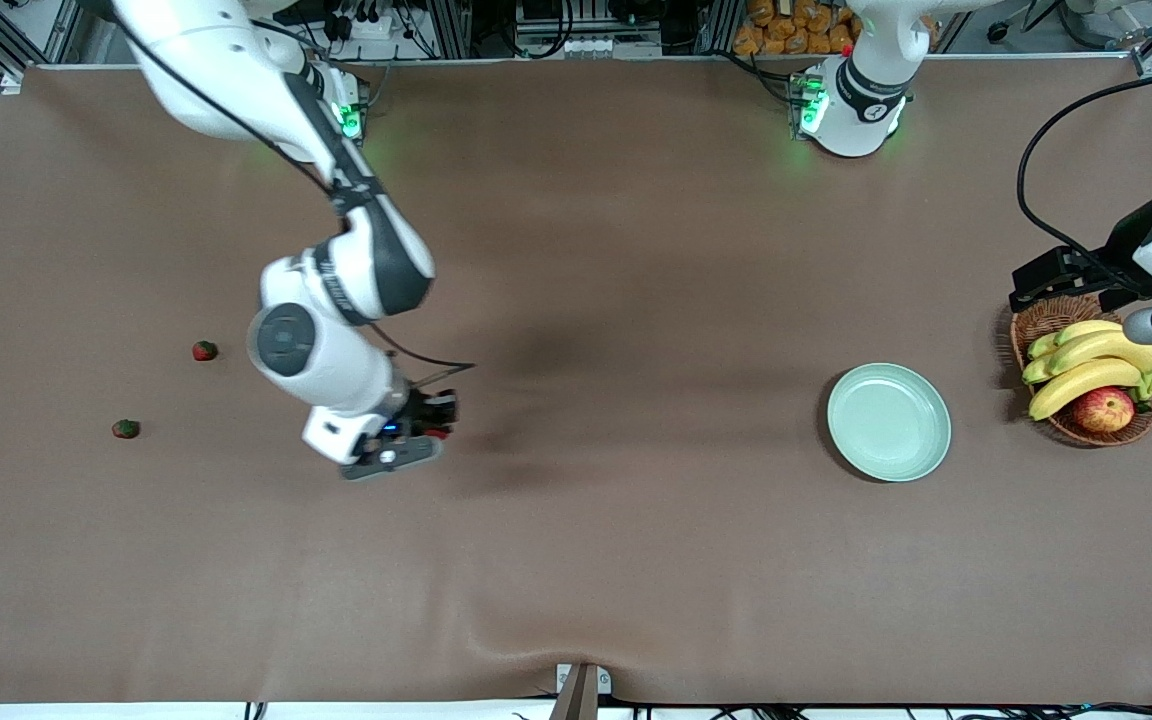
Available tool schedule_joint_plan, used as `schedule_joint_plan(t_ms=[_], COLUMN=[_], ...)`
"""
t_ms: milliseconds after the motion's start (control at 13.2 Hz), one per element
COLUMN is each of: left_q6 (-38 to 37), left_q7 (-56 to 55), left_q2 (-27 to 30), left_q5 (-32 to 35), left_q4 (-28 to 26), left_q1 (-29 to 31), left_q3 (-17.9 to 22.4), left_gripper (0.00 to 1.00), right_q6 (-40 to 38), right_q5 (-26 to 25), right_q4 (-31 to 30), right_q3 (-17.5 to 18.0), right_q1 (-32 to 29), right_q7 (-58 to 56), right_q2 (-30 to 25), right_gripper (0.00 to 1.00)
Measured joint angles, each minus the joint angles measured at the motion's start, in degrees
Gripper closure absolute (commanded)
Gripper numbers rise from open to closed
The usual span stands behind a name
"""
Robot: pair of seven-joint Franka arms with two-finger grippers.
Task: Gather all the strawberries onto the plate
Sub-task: 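Carry the strawberry to mid-table while the left gripper moves to meet it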
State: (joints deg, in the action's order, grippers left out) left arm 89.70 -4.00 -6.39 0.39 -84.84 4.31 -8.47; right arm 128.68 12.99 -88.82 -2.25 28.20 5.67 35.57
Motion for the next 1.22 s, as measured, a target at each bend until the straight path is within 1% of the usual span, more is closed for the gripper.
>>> schedule_joint_plan(t_ms=[304,456,608,836,1216], left_q6=[0.0,0.0,0.0,0.04,0.06], left_q7=[0.0,0.0,0.03,0.03,0.03], left_q2=[-0.08,-0.1,-0.32,-1.29,-1.82], left_q5=[0.0,0.0,0.0,0.0,0.0], left_q4=[-0.01,-0.02,-0.04,-0.04,-0.04], left_q1=[-0.03,-0.09,-0.81,-2.69,-2.75], left_q3=[-0.1,-0.15,-0.2,-0.27,-0.2], left_gripper=[0.0,0.0,0.0,0.0,0.0], right_q6=[1.37,3.48,6.41,9.73,11.45], right_q5=[0.18,0.2,0.25,0.29,0.29], right_q4=[11.61,15.72,17.37,17.94,21.07], right_q3=[-0.01,0.01,0.52,2.43,2.97], right_q1=[7.57,10.18,11.57,12.02,15.61], right_q7=[11.79,15.32,16.38,16.47,17.71], right_q2=[10.8,15.0,17.62,19.6,22.52], right_gripper=[1.0,1.0,1.0,1.0,1.0])
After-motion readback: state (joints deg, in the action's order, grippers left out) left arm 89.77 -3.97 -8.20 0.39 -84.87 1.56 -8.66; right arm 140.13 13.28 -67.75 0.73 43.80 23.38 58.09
